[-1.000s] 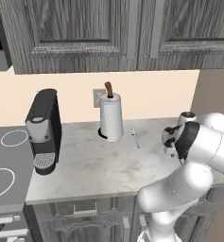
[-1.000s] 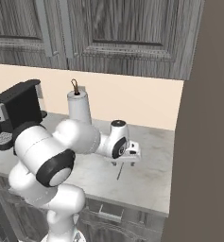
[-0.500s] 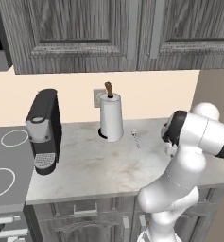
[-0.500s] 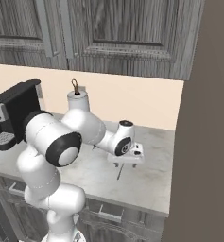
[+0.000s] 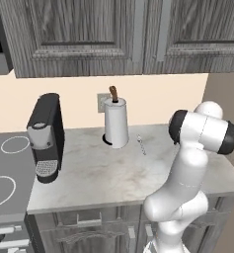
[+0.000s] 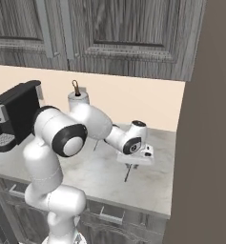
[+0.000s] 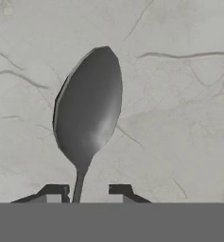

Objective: Organize the utensils by type. Pick up the wooden spoons from the counter and place them in the open cabinet. Then pick up the metallic utensils from the counter and place them in the open drawer.

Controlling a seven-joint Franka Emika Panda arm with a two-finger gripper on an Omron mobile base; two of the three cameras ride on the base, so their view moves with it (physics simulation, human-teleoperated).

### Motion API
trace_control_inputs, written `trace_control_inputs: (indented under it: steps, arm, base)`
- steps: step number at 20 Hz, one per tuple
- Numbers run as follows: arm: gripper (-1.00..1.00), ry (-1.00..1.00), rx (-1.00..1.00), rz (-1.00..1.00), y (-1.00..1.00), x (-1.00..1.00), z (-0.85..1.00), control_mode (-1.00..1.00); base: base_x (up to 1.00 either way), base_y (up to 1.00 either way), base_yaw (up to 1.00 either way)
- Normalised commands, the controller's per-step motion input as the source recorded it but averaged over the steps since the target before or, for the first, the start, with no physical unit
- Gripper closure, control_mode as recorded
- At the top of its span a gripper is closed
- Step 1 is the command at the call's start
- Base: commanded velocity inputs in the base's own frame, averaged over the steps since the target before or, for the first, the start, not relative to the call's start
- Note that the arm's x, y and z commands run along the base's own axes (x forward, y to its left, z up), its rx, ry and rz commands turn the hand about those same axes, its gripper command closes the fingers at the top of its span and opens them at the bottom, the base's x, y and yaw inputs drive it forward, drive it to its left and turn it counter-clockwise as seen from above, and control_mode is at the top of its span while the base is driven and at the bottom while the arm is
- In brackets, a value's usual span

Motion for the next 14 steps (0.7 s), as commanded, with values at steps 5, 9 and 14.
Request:
trace_control_inputs:
  steps: [5, 9, 14]
  arm:
    - [1.00, -0.01, 0.00, 0.00, 0.00, 0.00, -0.89, -1.00]
    - [1.00, 0.00, 0.00, 0.00, -0.11, -0.05, -0.90, -1.00]
    - [1.00, -0.01, 0.00, 0.00, -0.14, -0.17, -0.60, -1.00]
  base:
    - [0.00, 0.00, 0.00]
    - [0.00, 0.00, 0.00]
    - [0.00, 0.00, 0.00]
